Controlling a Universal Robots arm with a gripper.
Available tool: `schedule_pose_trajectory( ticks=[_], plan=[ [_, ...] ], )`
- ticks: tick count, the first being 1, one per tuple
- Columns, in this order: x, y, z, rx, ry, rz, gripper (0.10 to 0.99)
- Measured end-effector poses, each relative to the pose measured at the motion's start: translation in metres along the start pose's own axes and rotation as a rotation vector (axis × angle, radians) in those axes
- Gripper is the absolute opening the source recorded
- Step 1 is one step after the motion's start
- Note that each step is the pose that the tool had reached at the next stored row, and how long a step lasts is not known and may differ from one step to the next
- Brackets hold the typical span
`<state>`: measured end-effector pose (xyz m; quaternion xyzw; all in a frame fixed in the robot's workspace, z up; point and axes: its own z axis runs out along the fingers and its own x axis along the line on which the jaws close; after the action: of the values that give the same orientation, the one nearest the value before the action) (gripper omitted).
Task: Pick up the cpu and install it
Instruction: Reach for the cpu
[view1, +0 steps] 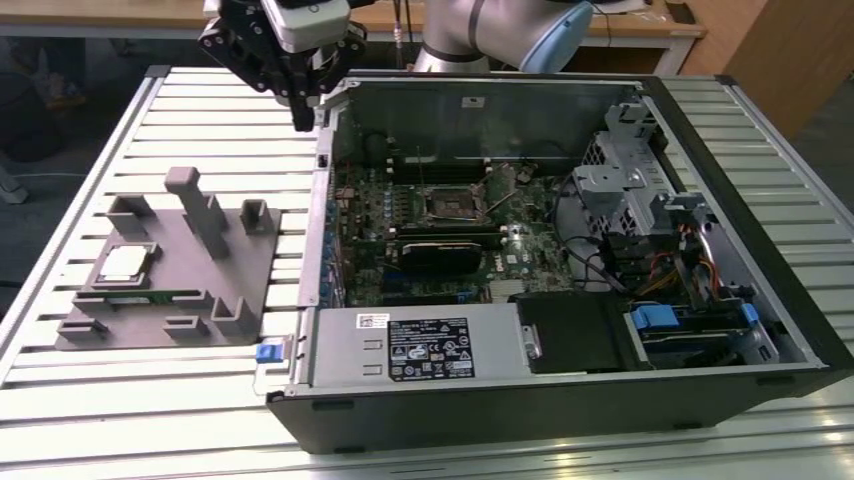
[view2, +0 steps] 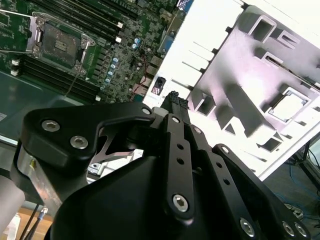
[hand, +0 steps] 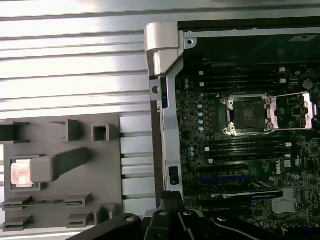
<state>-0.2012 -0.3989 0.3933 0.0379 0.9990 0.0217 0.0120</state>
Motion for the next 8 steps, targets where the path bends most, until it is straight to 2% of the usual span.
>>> schedule_pose_trajectory(
  ticks=[8],
  plan=[
    [0.0039,-0.0003,-0.0001,0.0,0.0002,0.0,0.106]
  ],
)
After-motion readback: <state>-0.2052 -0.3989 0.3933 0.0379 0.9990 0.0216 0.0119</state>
